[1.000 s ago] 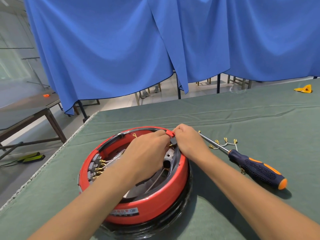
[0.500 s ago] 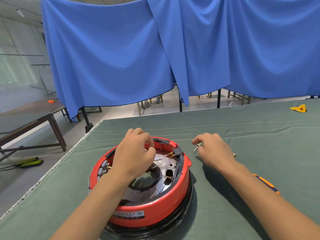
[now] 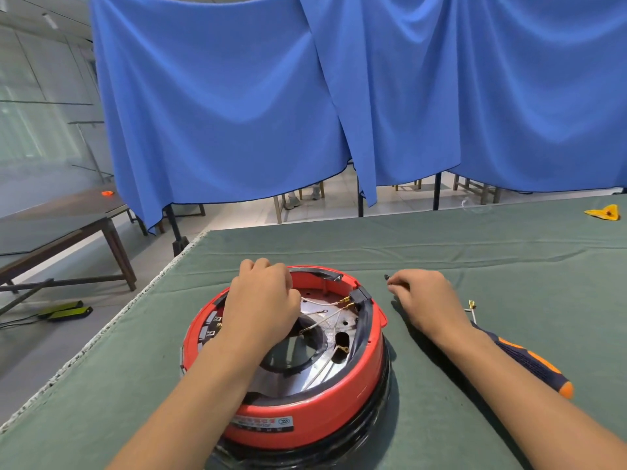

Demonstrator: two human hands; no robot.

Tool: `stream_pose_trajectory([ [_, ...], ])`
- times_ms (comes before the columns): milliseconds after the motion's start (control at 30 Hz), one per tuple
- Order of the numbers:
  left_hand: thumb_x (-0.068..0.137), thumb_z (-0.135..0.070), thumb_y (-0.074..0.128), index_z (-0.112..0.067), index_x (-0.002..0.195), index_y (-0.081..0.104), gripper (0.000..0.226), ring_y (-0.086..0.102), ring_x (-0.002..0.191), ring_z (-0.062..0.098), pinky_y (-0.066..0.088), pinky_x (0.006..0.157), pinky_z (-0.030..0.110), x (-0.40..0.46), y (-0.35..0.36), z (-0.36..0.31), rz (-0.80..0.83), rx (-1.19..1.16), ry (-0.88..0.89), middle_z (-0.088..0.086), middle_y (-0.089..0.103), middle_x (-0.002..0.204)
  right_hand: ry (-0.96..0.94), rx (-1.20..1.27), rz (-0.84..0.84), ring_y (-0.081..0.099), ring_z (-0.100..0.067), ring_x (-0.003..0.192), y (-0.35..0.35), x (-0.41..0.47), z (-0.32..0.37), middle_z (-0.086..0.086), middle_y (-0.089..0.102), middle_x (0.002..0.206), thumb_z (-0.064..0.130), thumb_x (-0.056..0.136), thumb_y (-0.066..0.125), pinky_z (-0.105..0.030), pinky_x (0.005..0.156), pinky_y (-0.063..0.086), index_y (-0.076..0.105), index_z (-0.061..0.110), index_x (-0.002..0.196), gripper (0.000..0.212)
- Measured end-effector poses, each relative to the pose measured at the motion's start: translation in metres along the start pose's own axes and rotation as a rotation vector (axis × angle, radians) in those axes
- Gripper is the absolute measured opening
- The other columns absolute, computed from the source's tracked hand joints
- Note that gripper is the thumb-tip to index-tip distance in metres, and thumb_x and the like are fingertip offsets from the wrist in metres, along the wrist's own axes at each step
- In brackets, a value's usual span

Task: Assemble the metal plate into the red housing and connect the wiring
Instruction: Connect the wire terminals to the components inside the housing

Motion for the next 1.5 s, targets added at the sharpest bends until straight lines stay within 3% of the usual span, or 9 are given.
stream_pose_trajectory([
  [267,0.085,-0.02,0.05,-0.017,0.093,0.06,0.013,0.051,0.099,0.02,0.045,0.079,0.034,-0.003,0.008,-0.001,0.096,-0.081,-0.026,0.001,0.062,0.101,0.338,1.241,-0.066,0.071,-0.015,0.062,-0.032,0.0,0.025,-0.009,0.071,0.075,0.0,0.091,0.058,-0.022,0.053,0.057,0.065,0.005,0.081,0.013],
  [533,0.076,-0.004,0.062,-0.004,0.096,0.07,0.022,0.058,0.099,0.028,0.05,0.081,0.039,-0.021,-0.038,-0.045,-0.326,-0.009,0.312,0.005,0.071,0.091,0.3,1.635,0.339,0.073,-0.026,0.077,-0.029,-0.015,0.092,-0.017,0.073,0.087,-0.001,0.09,0.052,-0.024,0.054,0.057,0.063,-0.002,0.089,0.012],
  [733,0.083,-0.014,0.058,-0.012,0.085,0.071,0.014,0.056,0.067,0.017,0.051,0.059,0.034,-0.031,-0.042,-0.058,-0.328,-0.168,0.475,-0.003,0.067,0.071,0.341,1.67,0.393,0.073,-0.023,0.075,-0.026,-0.02,0.097,-0.016,0.074,0.088,0.002,0.089,0.054,-0.021,0.053,0.056,0.062,0.0,0.095,0.01],
  [900,0.092,-0.02,0.055,-0.015,0.094,0.072,0.018,0.058,0.065,0.015,0.05,0.059,0.036,-0.028,-0.041,-0.052,-0.33,-0.272,0.427,-0.004,0.066,0.069,0.388,1.632,0.342,0.073,-0.022,0.07,-0.026,-0.019,0.092,-0.017,0.074,0.084,0.002,0.089,0.057,-0.022,0.051,0.057,0.061,0.001,0.097,0.009],
  [1000,0.095,-0.019,0.055,-0.014,0.088,0.071,0.019,0.061,0.064,0.017,0.051,0.062,0.038,-0.025,-0.04,-0.046,-0.322,-0.278,0.365,-0.004,0.067,0.067,0.295,1.089,0.139,0.071,-0.017,0.08,-0.034,-0.017,0.076,-0.009,0.074,0.095,0.008,0.087,0.064,-0.032,0.068,0.059,0.063,0.011,0.1,0.014],
  [1100,0.099,-0.034,0.043,-0.021,0.086,0.069,0.032,0.061,0.068,0.014,0.047,0.065,0.032,-0.02,-0.03,-0.043,-0.22,-0.168,0.294,-0.007,0.067,0.069,-0.202,0.36,-0.111,0.048,-0.002,0.111,-0.064,-0.02,0.101,0.016,0.059,0.112,0.019,0.083,0.065,-0.022,0.092,0.039,0.067,0.027,0.1,0.018],
  [1200,0.098,-0.039,0.043,-0.026,0.084,0.07,0.033,0.054,0.06,0.007,0.037,0.057,0.024,-0.019,-0.027,-0.042,-0.192,-0.134,0.281,-0.011,0.067,0.064,-0.364,0.356,0.018,0.048,-0.001,0.104,-0.057,-0.024,0.121,0.019,0.063,0.095,0.02,0.088,0.063,-0.02,0.088,0.038,0.071,0.026,0.096,0.012],
  [1367,0.091,-0.04,0.057,-0.028,0.078,0.072,0.023,0.057,0.055,0.002,0.04,0.056,0.017,-0.016,-0.023,-0.037,-0.14,-0.257,0.255,-0.014,0.065,0.055,-0.278,0.477,0.131,0.062,0.002,0.068,-0.053,-0.02,0.117,0.009,0.07,0.075,0.009,0.089,0.062,-0.014,0.064,0.048,0.074,0.017,0.087,0.015],
  [1500,0.092,-0.036,0.057,-0.028,0.076,0.071,0.022,0.06,0.057,0.001,0.049,0.062,0.028,-0.016,-0.019,-0.038,-0.064,-0.309,0.285,-0.013,0.067,0.058,-0.179,0.611,0.289,0.068,-0.005,0.076,-0.04,-0.021,0.112,0.001,0.073,0.083,0.008,0.089,0.061,-0.017,0.07,0.054,0.074,0.015,0.093,0.015],
])
Point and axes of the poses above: each hand's wrist, its own x-axis towards the middle knuckle, its own y-axis out of the palm, z = x × y, the point moved 8 cm from there along x, towards the middle knuckle
